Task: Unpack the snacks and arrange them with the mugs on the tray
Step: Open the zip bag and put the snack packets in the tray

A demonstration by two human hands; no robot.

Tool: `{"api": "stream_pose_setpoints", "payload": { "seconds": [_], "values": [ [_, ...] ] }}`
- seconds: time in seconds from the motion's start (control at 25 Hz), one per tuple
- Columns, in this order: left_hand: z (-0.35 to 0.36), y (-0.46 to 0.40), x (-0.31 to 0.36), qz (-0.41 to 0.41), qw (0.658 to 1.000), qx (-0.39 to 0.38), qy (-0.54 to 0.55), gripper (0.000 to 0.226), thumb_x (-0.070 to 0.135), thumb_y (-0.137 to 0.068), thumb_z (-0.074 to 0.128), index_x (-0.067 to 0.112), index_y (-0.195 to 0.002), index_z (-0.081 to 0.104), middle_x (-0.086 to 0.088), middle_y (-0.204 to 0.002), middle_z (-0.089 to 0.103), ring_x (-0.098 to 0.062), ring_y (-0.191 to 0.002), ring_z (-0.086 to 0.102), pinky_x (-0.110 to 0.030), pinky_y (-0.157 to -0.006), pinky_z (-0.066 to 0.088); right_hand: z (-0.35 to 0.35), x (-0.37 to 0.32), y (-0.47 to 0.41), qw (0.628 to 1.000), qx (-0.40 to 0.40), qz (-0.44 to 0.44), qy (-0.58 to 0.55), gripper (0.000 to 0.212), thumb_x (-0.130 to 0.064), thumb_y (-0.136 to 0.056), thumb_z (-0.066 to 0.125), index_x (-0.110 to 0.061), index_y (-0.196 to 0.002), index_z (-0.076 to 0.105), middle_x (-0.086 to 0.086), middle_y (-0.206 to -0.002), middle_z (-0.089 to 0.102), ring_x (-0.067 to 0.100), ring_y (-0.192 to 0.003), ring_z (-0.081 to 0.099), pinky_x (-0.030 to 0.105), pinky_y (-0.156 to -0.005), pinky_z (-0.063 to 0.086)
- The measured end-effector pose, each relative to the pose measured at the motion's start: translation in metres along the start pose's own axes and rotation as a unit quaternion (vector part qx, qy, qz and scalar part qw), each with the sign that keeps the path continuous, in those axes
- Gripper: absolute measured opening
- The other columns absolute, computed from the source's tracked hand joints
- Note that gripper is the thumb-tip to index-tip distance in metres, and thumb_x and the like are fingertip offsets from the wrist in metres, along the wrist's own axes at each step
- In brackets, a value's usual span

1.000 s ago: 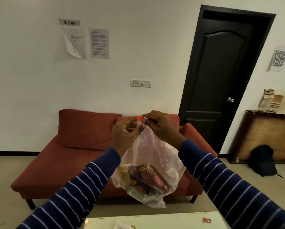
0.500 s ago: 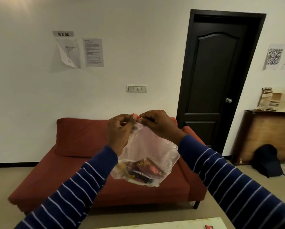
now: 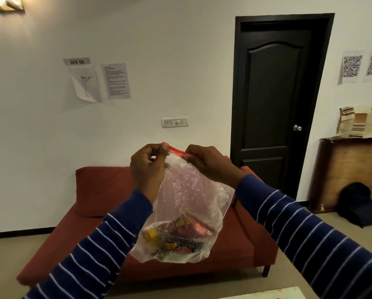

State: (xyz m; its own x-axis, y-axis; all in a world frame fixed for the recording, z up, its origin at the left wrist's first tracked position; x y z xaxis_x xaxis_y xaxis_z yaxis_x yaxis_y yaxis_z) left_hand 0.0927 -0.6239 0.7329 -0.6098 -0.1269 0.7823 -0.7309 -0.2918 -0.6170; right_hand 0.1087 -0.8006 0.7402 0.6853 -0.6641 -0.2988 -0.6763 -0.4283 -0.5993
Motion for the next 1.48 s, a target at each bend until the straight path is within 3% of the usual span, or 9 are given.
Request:
{"api": "stream_pose_setpoints", "payload": {
  "seconds": [0.24, 0.4, 0.72, 0.96, 1.08, 1.2, 1.28, 1.36, 1.48],
  "values": [
    [-0.014, -0.015, 0.007, -0.02, 1.0, 0.018, 0.001, 0.02, 0.037, -0.09, 0.067, 0.018, -0.092, 0.071, 0.001, -0.082, 0.074, -0.015, -0.065, 0.071, -0.034, -0.061, 0.06, -0.012, 0.007, 0.007, 1.0, -0.005, 0.007, 0.001, 0.034, -0.044, -0.103, 0.041, -0.017, -0.092, 0.058, 0.004, -0.075, 0.062, 0.024, -0.066, 0.058, 0.043, -0.06, 0.049],
    [-0.02, -0.022, 0.011, -0.021, 0.999, 0.028, 0.016, 0.018, 0.037, -0.09, 0.067, 0.02, -0.089, 0.071, 0.001, -0.08, 0.074, -0.013, -0.064, 0.07, -0.03, -0.06, 0.059, -0.017, 0.014, 0.012, 1.0, -0.01, 0.012, 0.006, 0.033, -0.044, -0.104, 0.04, -0.019, -0.094, 0.057, 0.005, -0.077, 0.063, 0.024, -0.066, 0.059, 0.042, -0.061, 0.049],
    [-0.04, -0.04, 0.009, -0.043, 0.998, 0.027, 0.045, 0.012, 0.034, -0.091, 0.066, 0.025, -0.085, 0.071, 0.006, -0.077, 0.073, -0.013, -0.066, 0.069, -0.026, -0.058, 0.055, -0.028, 0.031, 0.026, 0.999, -0.014, 0.011, 0.045, 0.031, -0.045, -0.103, 0.04, -0.02, -0.094, 0.056, 0.004, -0.074, 0.063, 0.019, -0.062, 0.058, 0.027, -0.055, 0.043],
    [-0.053, -0.048, 0.001, -0.08, 0.994, 0.045, 0.052, 0.014, 0.034, -0.091, 0.066, 0.023, -0.084, 0.071, 0.01, -0.073, 0.071, -0.01, -0.066, 0.068, -0.025, -0.059, 0.055, -0.031, 0.035, 0.034, 0.999, -0.025, 0.003, 0.041, 0.027, -0.044, -0.103, 0.041, -0.024, -0.101, 0.058, -0.01, -0.077, 0.061, 0.006, -0.066, 0.059, 0.019, -0.058, 0.043],
    [-0.046, -0.039, -0.006, -0.101, 0.992, 0.032, 0.063, 0.016, 0.033, -0.092, 0.065, 0.02, -0.085, 0.071, 0.006, -0.077, 0.07, -0.014, -0.069, 0.067, -0.026, -0.059, 0.054, -0.028, 0.042, 0.038, 0.998, -0.036, 0.017, 0.043, 0.028, -0.041, -0.102, 0.044, -0.02, -0.098, 0.062, -0.009, -0.078, 0.063, 0.007, -0.068, 0.06, 0.028, -0.061, 0.051],
    [-0.037, -0.027, -0.008, -0.108, 0.991, 0.008, 0.077, 0.014, 0.031, -0.093, 0.064, 0.019, -0.087, 0.07, 0.003, -0.08, 0.069, -0.013, -0.067, 0.067, -0.025, -0.059, 0.054, -0.031, 0.052, 0.041, 0.996, -0.051, 0.064, 0.047, 0.022, -0.039, -0.1, 0.052, -0.028, -0.086, 0.066, -0.014, -0.074, 0.063, 0.005, -0.068, 0.061, 0.036, -0.065, 0.056],
    [-0.032, -0.022, -0.005, -0.11, 0.99, -0.008, 0.088, 0.015, 0.032, -0.093, 0.063, 0.019, -0.089, 0.069, 0.002, -0.083, 0.069, -0.011, -0.07, 0.067, -0.026, -0.063, 0.055, -0.034, 0.047, 0.036, 0.996, -0.043, 0.08, 0.001, 0.029, -0.04, -0.099, 0.053, -0.028, -0.076, 0.067, -0.005, -0.069, 0.066, 0.012, -0.062, 0.061, 0.038, -0.06, 0.052],
    [-0.024, -0.017, -0.003, -0.113, 0.99, -0.026, 0.085, 0.016, 0.033, -0.093, 0.063, 0.018, -0.092, 0.069, 0.001, -0.085, 0.07, -0.012, -0.075, 0.069, -0.03, -0.072, 0.056, -0.032, 0.037, 0.027, 0.996, -0.036, 0.074, -0.024, 0.043, -0.04, -0.101, 0.05, -0.013, -0.071, 0.066, 0.011, -0.065, 0.063, 0.02, -0.054, 0.053, 0.04, -0.054, 0.046],
    [-0.012, -0.005, -0.002, -0.124, 0.988, -0.035, 0.086, 0.016, 0.032, -0.093, 0.063, 0.017, -0.095, 0.07, 0.001, -0.086, 0.072, -0.014, -0.079, 0.07, -0.036, -0.079, 0.057, -0.025, 0.016, 0.014, 0.996, -0.047, 0.053, -0.046, 0.053, -0.043, -0.099, 0.052, 0.004, -0.08, 0.066, 0.023, -0.07, 0.064, 0.023, -0.054, 0.052, 0.041, -0.055, 0.047]
  ]
}}
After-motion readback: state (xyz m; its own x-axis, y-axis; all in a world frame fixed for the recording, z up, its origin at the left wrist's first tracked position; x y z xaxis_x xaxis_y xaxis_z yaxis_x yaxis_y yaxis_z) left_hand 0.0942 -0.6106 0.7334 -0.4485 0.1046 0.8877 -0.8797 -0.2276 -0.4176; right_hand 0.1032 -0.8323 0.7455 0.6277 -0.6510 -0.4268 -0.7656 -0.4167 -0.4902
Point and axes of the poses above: each hand's wrist, its own y-axis away from the middle knuckle, its own z-axis out of the palm, x = y × z, the point moved 6 cm from there along -y, towards the middle knuckle
